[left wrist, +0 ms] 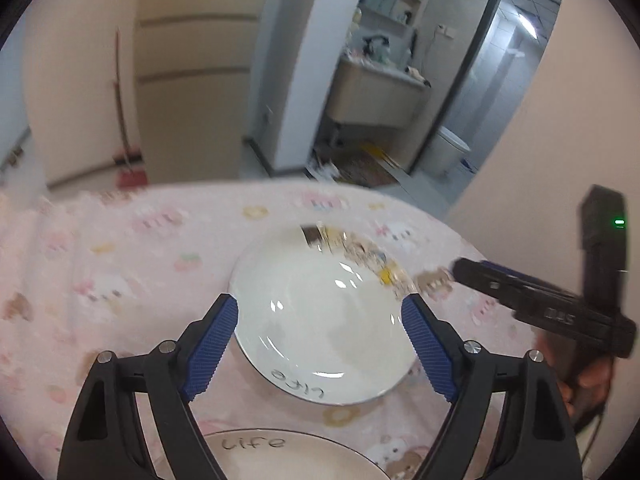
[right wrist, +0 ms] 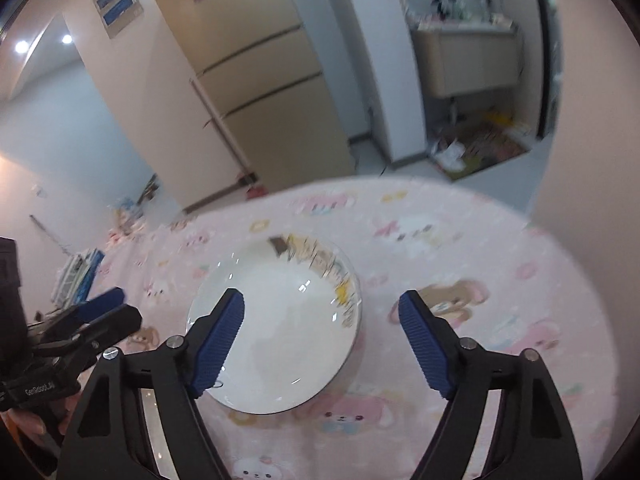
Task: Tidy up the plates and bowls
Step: 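Close the right tool on the cartoon-rim deep plate rim while the left tool closes too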
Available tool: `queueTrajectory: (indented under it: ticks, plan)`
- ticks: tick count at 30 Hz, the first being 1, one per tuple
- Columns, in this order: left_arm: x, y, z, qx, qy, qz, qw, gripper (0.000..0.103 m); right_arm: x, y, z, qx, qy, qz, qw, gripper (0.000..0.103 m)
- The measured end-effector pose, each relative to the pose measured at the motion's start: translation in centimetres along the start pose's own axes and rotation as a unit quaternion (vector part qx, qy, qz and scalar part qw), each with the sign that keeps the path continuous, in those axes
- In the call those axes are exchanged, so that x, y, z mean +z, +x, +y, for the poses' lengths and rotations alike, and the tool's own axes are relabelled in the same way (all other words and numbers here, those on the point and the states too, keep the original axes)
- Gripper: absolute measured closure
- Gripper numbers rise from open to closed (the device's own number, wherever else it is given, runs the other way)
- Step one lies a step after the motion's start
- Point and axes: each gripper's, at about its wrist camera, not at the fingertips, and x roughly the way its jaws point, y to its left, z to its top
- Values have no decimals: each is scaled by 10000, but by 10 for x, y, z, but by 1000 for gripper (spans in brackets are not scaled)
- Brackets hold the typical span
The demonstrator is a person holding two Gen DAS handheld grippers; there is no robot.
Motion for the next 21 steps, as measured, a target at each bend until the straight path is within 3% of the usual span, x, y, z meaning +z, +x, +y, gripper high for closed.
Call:
queueTrajectory:
  ticks: [4,7,8,9,11,16,21]
  plan:
    - [-6,16,24,202,-280,84,9994,21,-17,39,-22,244,418,507,9975,34]
    - [-5,35,41,359,-514,318,9975,31,-24,53,-26,251,538,622,9963,40]
    - [-6,38,46,393,-561,385,9969,39,-25,57,-26,220,554,633,9962,40]
    - [-7,45,51,435,-614,493,9959,57,-24,59,-26,200,559,632,9962,40]
    - [-9,64,59,462,-748,750,9933,67,-25,66,-24,210,537,645,9962,43]
    - [-13,79,72,340,-958,778,9918,67,-25,74,-27,414,630,700,9947,50]
    - [-18,91,71,418,-847,992,9906,67,-26,82,-31,619,738,851,9917,62]
